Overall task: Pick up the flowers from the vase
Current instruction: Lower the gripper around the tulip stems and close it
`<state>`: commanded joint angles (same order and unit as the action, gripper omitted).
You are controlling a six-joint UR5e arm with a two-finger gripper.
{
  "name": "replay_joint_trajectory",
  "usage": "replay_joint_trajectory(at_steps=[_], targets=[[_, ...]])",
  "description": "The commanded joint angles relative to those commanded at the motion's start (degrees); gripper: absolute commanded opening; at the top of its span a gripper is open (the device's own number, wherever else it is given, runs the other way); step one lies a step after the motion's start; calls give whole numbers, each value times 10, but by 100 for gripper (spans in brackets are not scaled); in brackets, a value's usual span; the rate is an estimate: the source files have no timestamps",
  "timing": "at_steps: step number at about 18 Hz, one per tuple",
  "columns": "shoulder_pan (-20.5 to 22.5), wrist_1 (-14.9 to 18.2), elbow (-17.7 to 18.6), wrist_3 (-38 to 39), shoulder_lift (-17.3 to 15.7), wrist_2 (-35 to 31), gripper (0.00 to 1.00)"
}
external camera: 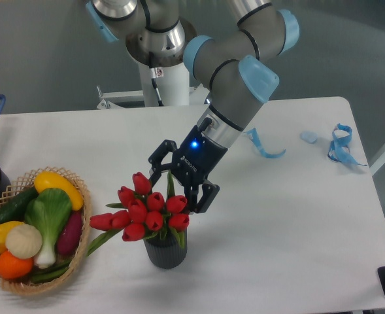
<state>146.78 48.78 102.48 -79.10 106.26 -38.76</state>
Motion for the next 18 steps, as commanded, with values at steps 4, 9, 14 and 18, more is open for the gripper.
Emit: replay_joint_trajectory(at_steps=[4, 9, 14, 18], targets=[[2, 1, 2, 9, 1, 12, 100], [0, 1, 0, 25, 8, 13, 100], [-1, 1, -4, 32, 14, 13, 100], [-3, 0, -6, 34, 20, 16, 100]])
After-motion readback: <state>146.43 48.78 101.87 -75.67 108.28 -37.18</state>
